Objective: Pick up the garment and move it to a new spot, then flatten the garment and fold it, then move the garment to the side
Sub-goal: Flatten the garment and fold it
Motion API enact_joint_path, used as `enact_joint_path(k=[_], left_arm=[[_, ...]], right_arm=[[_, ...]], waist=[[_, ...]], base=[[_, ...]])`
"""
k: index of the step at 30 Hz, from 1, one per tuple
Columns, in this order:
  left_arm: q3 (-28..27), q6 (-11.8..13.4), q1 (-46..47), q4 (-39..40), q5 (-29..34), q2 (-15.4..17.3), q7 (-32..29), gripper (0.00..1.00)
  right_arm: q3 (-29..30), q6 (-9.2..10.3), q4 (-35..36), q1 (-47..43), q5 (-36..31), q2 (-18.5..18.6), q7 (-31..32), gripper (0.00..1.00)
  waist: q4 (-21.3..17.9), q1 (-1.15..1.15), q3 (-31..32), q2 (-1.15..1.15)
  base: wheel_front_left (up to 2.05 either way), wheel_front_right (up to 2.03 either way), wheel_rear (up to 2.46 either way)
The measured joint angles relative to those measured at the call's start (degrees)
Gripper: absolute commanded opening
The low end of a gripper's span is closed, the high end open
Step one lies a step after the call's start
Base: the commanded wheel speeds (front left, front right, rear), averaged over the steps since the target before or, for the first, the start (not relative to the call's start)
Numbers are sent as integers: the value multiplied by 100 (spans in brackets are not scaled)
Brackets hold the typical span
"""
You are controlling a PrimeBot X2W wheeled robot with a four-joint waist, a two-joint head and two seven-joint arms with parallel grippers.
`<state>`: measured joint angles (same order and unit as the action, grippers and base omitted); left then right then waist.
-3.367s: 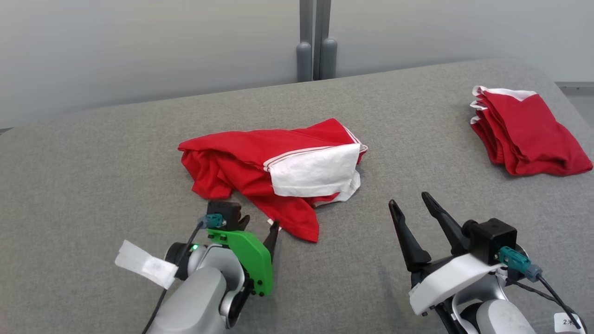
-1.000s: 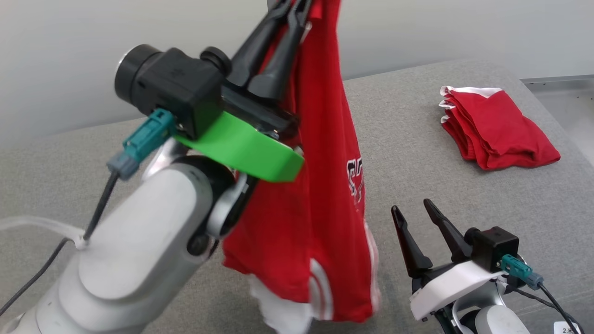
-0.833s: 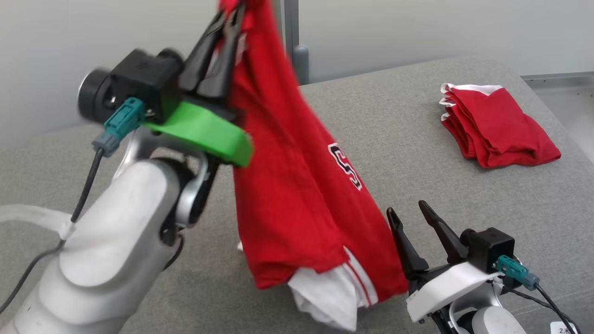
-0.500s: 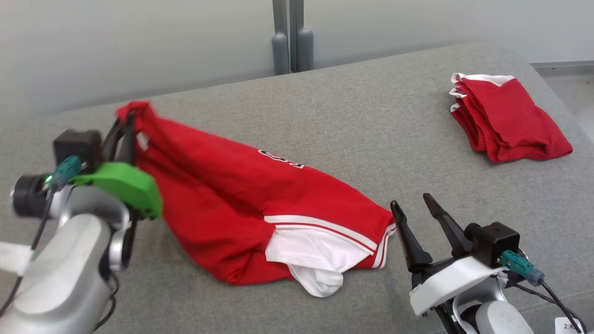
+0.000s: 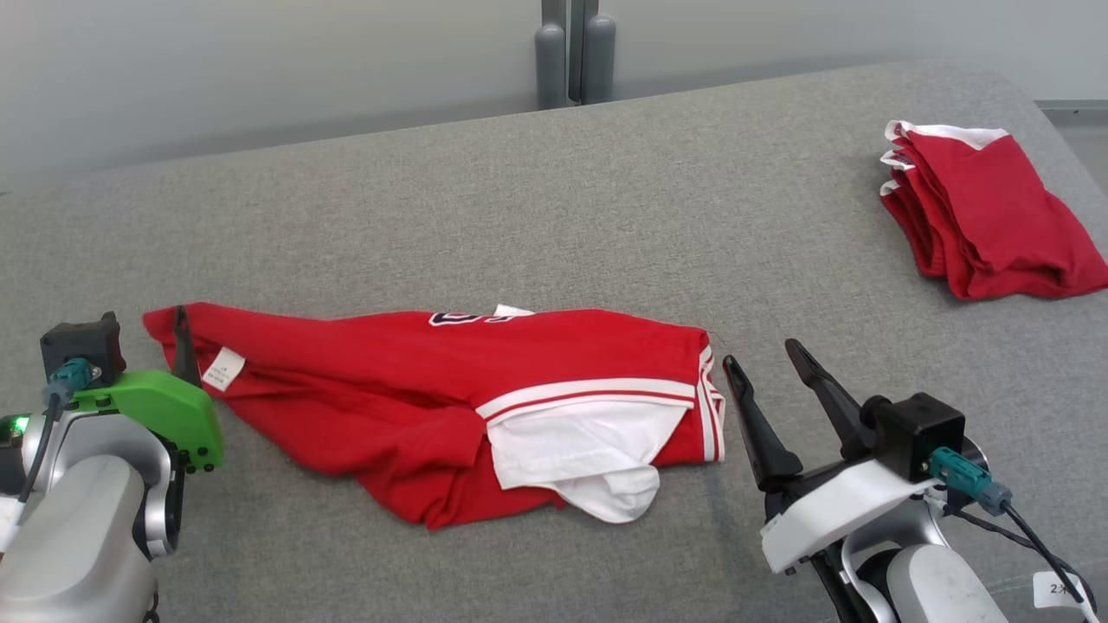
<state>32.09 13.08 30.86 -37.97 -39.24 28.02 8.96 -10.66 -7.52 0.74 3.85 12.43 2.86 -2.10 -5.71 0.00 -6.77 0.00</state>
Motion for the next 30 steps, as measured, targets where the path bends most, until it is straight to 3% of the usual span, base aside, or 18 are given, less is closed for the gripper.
enact_joint_path(k=[9, 20, 30], left_arm=[[23, -263, 152, -402, 3, -245, 431, 100], [102, -352, -654, 914, 199, -760, 602, 100], [962, -489, -1273, 1548, 670, -1083, 285, 100]], right_arm=[[73, 0, 46, -12, -37, 0, 51, 100], [143, 0, 4, -144, -38, 0, 103, 100], [171, 0, -71, -254, 16, -1, 88, 100]], waist=[[150, 0, -7, 0], [325, 0, 189, 0], [399, 0, 356, 0]], base=[[0, 0, 0], [0, 0, 0], [0, 0, 0]])
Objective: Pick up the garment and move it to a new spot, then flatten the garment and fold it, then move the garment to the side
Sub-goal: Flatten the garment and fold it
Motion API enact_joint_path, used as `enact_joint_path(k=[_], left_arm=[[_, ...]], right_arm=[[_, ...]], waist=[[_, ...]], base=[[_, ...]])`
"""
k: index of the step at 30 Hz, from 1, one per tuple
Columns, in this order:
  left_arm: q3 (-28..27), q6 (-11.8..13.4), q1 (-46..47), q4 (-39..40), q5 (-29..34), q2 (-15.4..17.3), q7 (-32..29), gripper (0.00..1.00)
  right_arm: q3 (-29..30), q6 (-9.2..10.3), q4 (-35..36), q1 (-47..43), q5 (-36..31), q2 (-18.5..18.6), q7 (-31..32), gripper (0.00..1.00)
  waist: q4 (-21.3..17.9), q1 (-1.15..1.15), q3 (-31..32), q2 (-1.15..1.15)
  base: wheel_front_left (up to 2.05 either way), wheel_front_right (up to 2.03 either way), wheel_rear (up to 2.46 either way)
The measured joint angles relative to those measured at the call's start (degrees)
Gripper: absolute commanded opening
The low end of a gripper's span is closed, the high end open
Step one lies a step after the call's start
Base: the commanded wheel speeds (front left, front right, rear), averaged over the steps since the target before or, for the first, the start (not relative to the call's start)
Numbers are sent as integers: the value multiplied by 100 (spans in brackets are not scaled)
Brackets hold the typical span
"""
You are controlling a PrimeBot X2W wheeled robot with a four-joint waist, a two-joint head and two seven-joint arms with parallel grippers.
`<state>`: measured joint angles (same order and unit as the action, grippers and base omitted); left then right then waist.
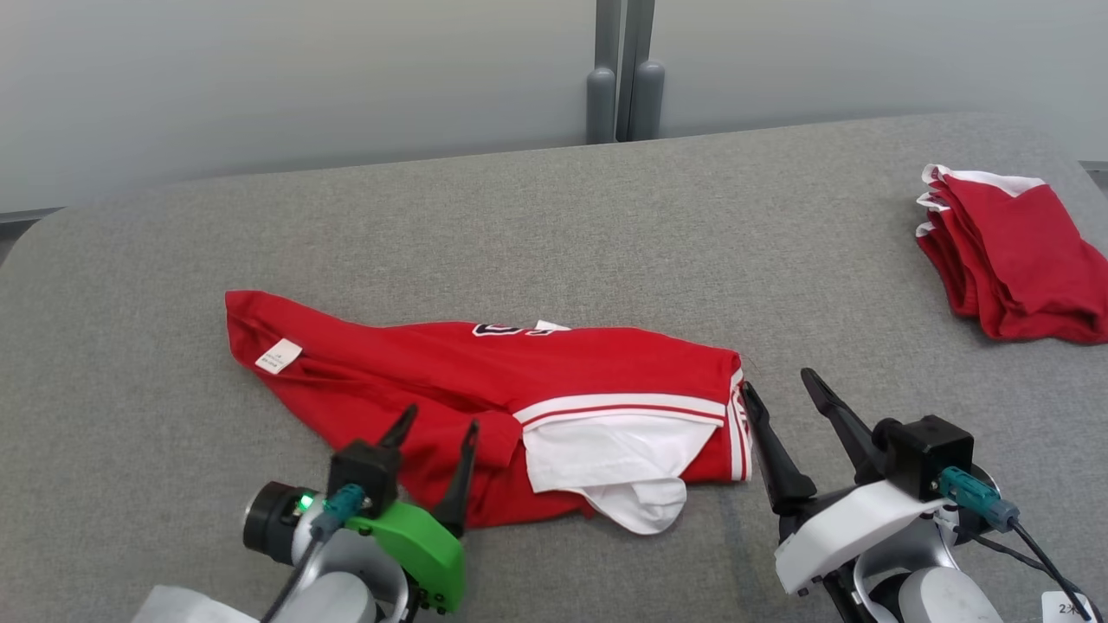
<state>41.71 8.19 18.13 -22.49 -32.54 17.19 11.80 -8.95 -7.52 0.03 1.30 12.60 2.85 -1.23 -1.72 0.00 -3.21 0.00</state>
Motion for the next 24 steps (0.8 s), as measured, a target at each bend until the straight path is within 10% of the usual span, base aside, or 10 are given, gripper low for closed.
enact_joint_path(k=[13, 14, 15, 16, 24], left_arm=[[586, -9, 240, -590, 287, -280, -698, 100], [597, 7, 264, -642, 291, -294, -723, 79], [611, 9, 290, -694, 292, -304, -743, 18], [615, 9, 305, -728, 291, -312, -744, 0], [322, 243, 277, -828, 78, -382, -445, 0]], right_arm=[[-69, 0, -27, -11, 42, 2, -74, 100], [-64, 0, -27, -11, 42, 1, -87, 100], [-62, 0, -29, -11, 42, 2, -88, 100], [-62, 0, -31, -11, 42, 2, -89, 100], [-37, 0, -55, -12, 41, 1, -97, 100]], waist=[[-203, 0, -13, 0], [-218, 0, -22, 0], [-231, 0, -31, 0], [-244, 0, -38, 0], [-254, 0, -1, 0]], base=[[0, 0, 0], [0, 0, 0], [0, 0, 0], [0, 0, 0], [0, 0, 0]])
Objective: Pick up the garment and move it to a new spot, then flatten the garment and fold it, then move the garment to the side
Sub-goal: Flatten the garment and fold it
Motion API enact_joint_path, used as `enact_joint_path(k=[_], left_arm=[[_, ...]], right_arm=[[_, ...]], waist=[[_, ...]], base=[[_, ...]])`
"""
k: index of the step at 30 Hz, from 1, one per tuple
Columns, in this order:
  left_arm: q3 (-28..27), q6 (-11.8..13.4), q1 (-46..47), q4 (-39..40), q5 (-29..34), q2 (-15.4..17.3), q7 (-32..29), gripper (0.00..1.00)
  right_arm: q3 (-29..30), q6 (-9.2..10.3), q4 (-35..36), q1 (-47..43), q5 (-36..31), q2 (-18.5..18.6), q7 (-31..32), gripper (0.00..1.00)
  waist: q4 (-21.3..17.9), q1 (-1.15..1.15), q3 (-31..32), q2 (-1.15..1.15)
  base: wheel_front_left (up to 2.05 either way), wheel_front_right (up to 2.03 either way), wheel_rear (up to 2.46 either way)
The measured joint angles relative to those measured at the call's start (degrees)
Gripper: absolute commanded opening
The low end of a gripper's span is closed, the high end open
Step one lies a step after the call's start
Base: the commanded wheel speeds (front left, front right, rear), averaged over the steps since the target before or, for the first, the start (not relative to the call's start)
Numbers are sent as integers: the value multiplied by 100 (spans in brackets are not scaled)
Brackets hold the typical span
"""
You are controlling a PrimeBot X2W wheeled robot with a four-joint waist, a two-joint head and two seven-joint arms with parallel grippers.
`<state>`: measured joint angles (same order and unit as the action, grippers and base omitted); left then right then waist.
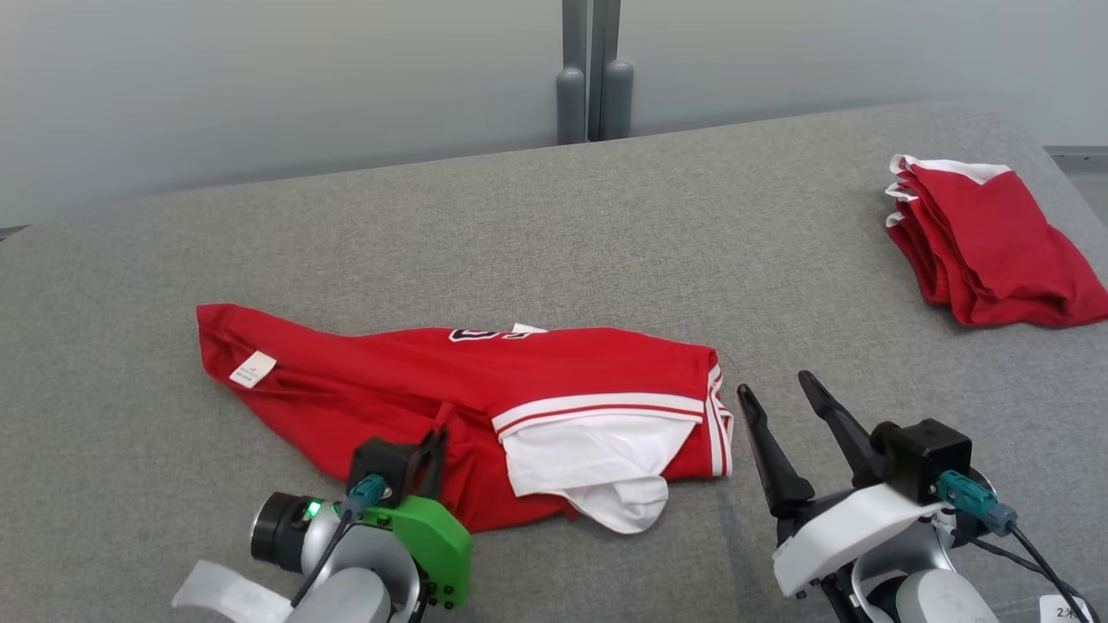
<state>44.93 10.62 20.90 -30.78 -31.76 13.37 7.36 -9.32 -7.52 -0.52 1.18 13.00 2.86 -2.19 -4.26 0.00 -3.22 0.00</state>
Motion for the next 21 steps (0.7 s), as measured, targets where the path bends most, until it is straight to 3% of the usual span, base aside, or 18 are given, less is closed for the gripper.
enact_joint_path(k=[10, 21], left_arm=[[-913, 826, -974, 482, -535, 399, 491, 0], [-1506, 1491, -1816, 810, -1023, 701, 436, 0]], right_arm=[[8, 0, 0, -98, 0, 0, 8, 100], [-5, 1, -13, -116, 1, 0, 9, 100]], waist=[[171, 0, 148, 0], [292, 0, 196, 0]], base=[[0, 0, 0], [0, 0, 0]])
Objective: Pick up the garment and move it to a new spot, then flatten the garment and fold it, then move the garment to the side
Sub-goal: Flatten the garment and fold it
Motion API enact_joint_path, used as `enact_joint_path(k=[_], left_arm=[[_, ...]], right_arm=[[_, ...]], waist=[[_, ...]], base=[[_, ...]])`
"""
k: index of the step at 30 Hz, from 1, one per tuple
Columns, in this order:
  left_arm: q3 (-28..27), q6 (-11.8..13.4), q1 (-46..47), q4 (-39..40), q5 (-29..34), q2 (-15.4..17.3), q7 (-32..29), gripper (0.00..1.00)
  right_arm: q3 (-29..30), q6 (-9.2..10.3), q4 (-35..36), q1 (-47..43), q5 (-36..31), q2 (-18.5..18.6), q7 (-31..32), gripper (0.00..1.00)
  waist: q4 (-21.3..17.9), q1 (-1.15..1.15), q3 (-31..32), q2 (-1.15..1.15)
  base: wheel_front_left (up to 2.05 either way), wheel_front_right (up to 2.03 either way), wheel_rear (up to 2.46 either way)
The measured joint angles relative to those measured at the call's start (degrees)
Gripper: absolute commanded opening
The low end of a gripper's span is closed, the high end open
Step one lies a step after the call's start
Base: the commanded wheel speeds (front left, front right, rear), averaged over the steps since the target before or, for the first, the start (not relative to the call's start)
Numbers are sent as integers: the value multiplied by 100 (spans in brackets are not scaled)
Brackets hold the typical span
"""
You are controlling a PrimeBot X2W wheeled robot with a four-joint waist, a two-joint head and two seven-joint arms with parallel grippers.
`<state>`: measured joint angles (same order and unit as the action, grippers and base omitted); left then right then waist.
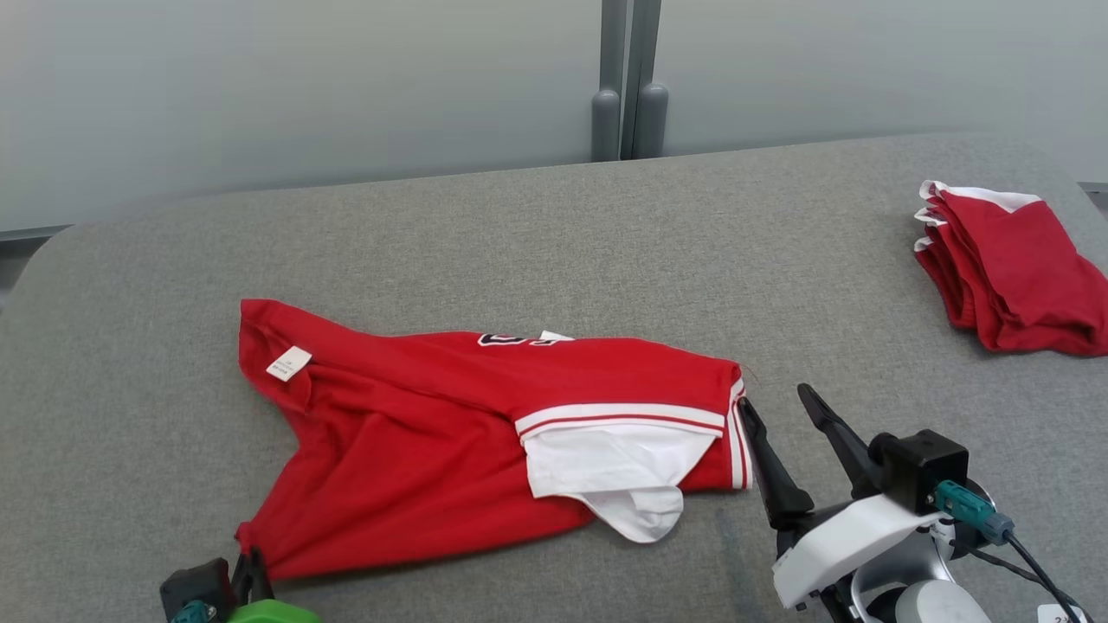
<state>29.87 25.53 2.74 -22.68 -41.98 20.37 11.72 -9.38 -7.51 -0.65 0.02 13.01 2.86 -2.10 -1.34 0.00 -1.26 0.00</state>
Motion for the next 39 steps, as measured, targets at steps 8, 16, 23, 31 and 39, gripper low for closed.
enact_joint_path(k=[8, 16, 23, 31, 39], left_arm=[[-224, 253, -313, -94, -280, -131, -65, 100], [-512, -22, -337, 194, 120, -32, 308, 100], [-1187, -589, -392, 1529, 1550, -200, 332, 100], [-1748, -1383, -694, 2571, 2471, -586, 341, 100], [-2076, -2078, -853, 2726, 2728, -869, 341, 100]], right_arm=[[-15, -1, -47, 6, -1, 0, 34, 100], [2, 0, -87, -56, -64, -1, 237, 100], [-119, 0, -244, -226, -45, 0, 303, 100], [-343, 0, -750, -252, -75, -2, 236, 100], [-500, 0, -1336, -124, -92, -1, 69, 100]], waist=[[-22, 0, 6, 0], [31, 0, -34, 0], [142, 0, -48, 0], [247, 0, -69, 0], [395, 0, -148, 0]], base=[[0, 0, 0], [0, 0, 0], [0, 0, 0], [0, 0, 0], [0, 0, 0]])
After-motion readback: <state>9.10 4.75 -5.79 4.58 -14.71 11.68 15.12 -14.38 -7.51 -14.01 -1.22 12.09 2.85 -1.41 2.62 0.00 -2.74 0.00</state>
